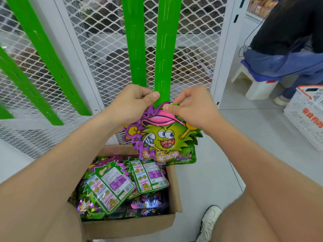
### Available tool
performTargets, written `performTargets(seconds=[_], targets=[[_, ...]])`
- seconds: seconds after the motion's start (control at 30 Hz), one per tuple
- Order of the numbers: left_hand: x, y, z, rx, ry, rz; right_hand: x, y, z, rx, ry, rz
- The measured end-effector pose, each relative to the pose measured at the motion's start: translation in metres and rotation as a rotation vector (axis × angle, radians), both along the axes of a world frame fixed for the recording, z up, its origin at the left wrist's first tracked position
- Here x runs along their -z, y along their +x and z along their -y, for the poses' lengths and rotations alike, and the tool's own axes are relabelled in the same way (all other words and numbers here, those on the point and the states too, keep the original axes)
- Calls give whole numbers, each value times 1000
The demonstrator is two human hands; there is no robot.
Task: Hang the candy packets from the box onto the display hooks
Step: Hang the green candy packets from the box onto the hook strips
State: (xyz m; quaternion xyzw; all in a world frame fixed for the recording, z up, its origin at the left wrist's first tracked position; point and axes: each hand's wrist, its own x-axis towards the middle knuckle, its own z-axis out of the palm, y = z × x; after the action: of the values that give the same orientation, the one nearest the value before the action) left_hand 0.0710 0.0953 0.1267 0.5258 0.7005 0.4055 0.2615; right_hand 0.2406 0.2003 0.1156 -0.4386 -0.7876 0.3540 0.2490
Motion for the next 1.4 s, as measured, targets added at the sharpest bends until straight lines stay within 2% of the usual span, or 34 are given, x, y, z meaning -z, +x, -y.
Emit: performTargets(seconds=[0.1,0.3,0.47,0.63,0.93,1.13,1.4], targets=[[-2,2,1,-6,2,-12,0,-1,5,-11,17,25],[10,-11,-3,6,-51,12,-10,9,9,-119,-78,-82],[2,-8,1,2,-61,112,-12,14,10,-164,-121,-116],[-2,-4,3,7,-75,177,-9,12,9,-79,-12,-102],[-1,-3,1,-1,-48,151,2,1,12,42,291,-169],[0,-7,5,52,-41,85,11,-5,19,-9,401,-162],[-3,-7,5,-3,-72,146,2,6,16,-280,469,-186]])
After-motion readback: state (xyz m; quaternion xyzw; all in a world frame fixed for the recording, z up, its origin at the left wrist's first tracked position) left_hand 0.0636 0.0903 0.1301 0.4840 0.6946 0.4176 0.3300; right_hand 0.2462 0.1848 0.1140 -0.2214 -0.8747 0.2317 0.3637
